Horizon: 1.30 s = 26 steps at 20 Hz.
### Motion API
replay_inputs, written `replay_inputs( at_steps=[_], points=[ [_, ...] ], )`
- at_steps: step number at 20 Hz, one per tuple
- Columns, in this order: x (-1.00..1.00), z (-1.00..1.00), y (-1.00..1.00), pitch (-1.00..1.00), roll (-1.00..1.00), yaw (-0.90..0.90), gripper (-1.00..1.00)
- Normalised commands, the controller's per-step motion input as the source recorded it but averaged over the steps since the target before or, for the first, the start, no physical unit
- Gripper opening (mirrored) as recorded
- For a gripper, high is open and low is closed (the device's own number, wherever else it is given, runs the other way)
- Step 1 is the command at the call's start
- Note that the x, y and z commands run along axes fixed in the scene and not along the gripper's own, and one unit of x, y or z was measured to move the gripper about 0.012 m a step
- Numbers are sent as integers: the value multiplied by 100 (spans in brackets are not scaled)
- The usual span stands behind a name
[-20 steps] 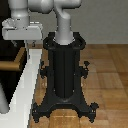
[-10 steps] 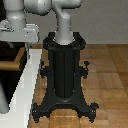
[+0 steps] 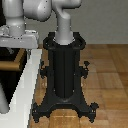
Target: Open the door by pressing down and pulling on the handle.
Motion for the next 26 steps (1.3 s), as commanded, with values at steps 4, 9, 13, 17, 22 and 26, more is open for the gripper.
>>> replay_inputs(
  at_steps=[4,9,13,17,22,26],
  points=[
    [0,-75,0,0,0,0,100],
    [0,0,0,0,0,0,100],
    [0,0,-25,0,0,0,100],
    [0,-50,-25,0,0,0,100],
    [0,-20,0,0,0,0,-100],
    [0,0,0,0,0,0,-100]
  ],
)
